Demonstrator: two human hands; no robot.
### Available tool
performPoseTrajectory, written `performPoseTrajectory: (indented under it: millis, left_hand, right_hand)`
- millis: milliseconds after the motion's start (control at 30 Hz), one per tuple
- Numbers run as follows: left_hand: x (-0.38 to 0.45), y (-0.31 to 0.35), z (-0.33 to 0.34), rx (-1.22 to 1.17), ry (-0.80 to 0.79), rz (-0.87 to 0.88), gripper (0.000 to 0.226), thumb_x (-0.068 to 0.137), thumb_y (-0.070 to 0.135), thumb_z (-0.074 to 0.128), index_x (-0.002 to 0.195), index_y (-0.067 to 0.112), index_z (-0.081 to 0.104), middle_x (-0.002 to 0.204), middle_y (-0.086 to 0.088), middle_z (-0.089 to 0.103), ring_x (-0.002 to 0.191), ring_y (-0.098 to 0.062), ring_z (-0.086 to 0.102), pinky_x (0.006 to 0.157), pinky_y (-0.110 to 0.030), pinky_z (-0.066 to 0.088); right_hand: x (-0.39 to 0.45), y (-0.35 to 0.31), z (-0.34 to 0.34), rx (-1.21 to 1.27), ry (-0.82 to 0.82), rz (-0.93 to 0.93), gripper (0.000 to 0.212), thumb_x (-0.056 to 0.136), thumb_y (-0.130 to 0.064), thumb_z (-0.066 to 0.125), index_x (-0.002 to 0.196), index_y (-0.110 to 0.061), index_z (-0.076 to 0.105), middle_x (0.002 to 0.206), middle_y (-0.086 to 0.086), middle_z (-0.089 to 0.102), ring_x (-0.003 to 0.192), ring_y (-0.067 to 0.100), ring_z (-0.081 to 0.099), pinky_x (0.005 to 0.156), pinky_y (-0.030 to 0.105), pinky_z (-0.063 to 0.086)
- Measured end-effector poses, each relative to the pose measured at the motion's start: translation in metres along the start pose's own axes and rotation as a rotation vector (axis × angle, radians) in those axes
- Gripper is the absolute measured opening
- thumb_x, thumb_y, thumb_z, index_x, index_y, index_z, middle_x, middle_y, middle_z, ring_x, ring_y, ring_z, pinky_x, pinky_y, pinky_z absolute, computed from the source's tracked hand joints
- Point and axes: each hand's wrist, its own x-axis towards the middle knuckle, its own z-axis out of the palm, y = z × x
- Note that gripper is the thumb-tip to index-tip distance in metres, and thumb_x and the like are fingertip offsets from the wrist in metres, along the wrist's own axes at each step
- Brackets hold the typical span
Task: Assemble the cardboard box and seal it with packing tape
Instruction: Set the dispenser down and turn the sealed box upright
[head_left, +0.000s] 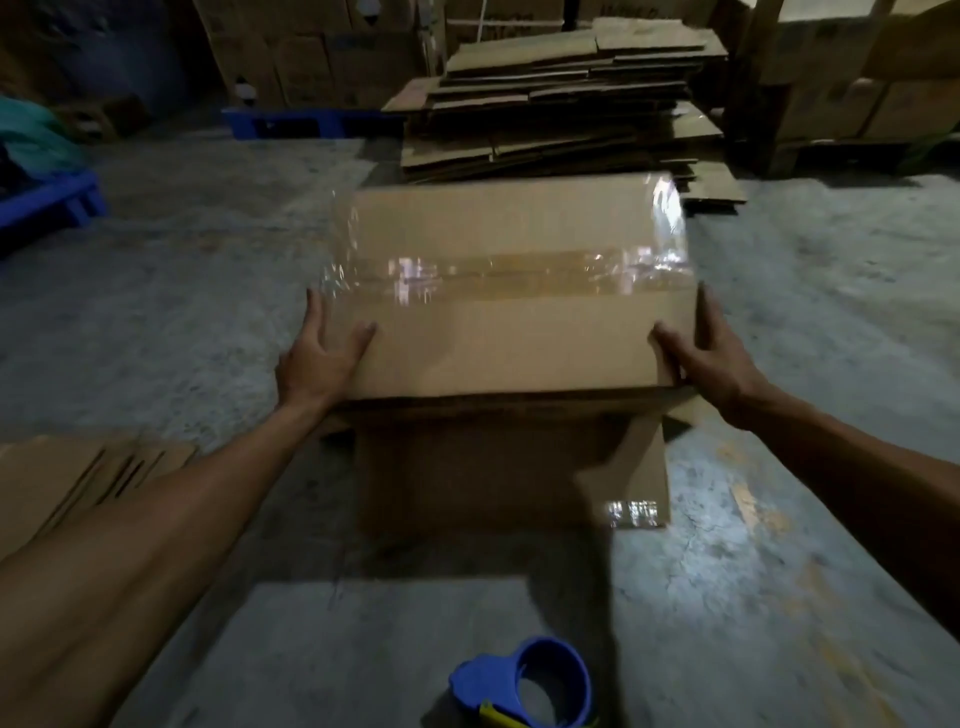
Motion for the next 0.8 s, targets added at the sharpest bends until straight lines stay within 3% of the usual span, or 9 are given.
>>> performPoseTrajectory:
  millis: [67,167,233,367,467,600,667,800]
  left_hand:
    - [0.01,0.022,-0.009,-0.12,0.094,0.1,0.092,0.083,0.066,0.057,0.154,0.04,0.005,0.154,-0.005,0.039,0.133,-0.032,0.046,0.108,-0.041,0.04]
    - [0.017,0.04,-0.016,-0.283,0.091,0.214,0.095,0.083,0.064,0.058,0.151,0.046,-0.007,0.156,-0.003,0.036,0.133,-0.028,0.047,0.108,-0.046,0.041]
    - [0.012,0.041,-0.012,-0.308,0.053,0.249,0.097,0.085,0.058,0.059,0.151,0.043,-0.01,0.158,-0.003,0.032,0.136,-0.03,0.042,0.109,-0.048,0.039]
    - [-0.024,0.016,0.011,-0.163,-0.023,0.162,0.099,0.086,0.042,0.067,0.155,0.03,-0.002,0.158,-0.011,0.029,0.14,-0.032,0.034,0.11,-0.041,0.032]
    - [-0.057,-0.018,0.022,-0.136,-0.181,0.129,0.104,0.083,0.043,0.07,0.151,0.043,-0.008,0.156,-0.011,0.033,0.137,-0.034,0.04,0.109,-0.042,0.036]
    - [-0.081,-0.039,0.026,-0.101,-0.329,0.114,0.113,0.082,0.044,0.072,0.14,0.058,-0.024,0.158,-0.01,0.029,0.136,-0.035,0.042,0.107,-0.046,0.039]
    - [-0.086,-0.041,0.025,-0.107,-0.346,0.113,0.113,0.081,0.046,0.072,0.143,0.055,-0.023,0.161,-0.008,0.023,0.138,-0.033,0.039,0.11,-0.048,0.037]
    - [-0.082,-0.023,0.019,-0.278,-0.263,0.15,0.099,0.08,0.052,0.069,0.152,0.039,0.002,0.162,-0.006,0.019,0.145,-0.025,0.027,0.115,-0.049,0.032]
  right_hand:
    - [0.002,-0.019,-0.009,0.034,0.084,-0.083,0.084,0.091,-0.029,0.061,0.153,-0.033,0.005,0.156,-0.002,0.026,0.129,0.013,0.042,0.081,0.016,0.053]
    - [-0.002,-0.039,-0.017,0.076,0.13,-0.17,0.097,0.086,-0.031,0.067,0.149,-0.047,-0.005,0.159,-0.006,0.018,0.136,0.02,0.039,0.091,0.045,0.053]
    - [-0.014,-0.037,-0.019,0.045,0.143,-0.162,0.104,0.081,-0.035,0.071,0.146,-0.052,-0.009,0.159,-0.006,0.021,0.136,0.021,0.041,0.097,0.055,0.047]
    - [-0.055,-0.008,-0.018,-0.092,0.086,-0.041,0.105,0.086,-0.025,0.068,0.145,-0.052,-0.015,0.158,-0.003,0.022,0.134,0.023,0.041,0.101,0.058,0.043]
    - [-0.083,0.013,-0.024,-0.231,0.014,0.025,0.104,0.086,-0.023,0.069,0.146,-0.052,-0.011,0.157,-0.013,0.013,0.137,0.027,0.037,0.104,0.05,0.04]
    - [-0.104,0.021,-0.028,-0.292,-0.025,0.105,0.113,0.083,-0.018,0.072,0.143,-0.055,-0.017,0.161,0.002,0.013,0.136,0.035,0.038,0.102,0.055,0.039]
    - [-0.108,0.016,-0.027,-0.301,0.02,0.122,0.111,0.081,-0.027,0.073,0.144,-0.053,-0.015,0.16,0.007,0.017,0.135,0.038,0.038,0.102,0.056,0.04]
    - [-0.094,-0.006,-0.025,-0.258,0.224,0.049,0.097,0.081,-0.043,0.067,0.145,-0.056,-0.005,0.157,0.01,0.024,0.134,0.034,0.039,0.101,0.061,0.039]
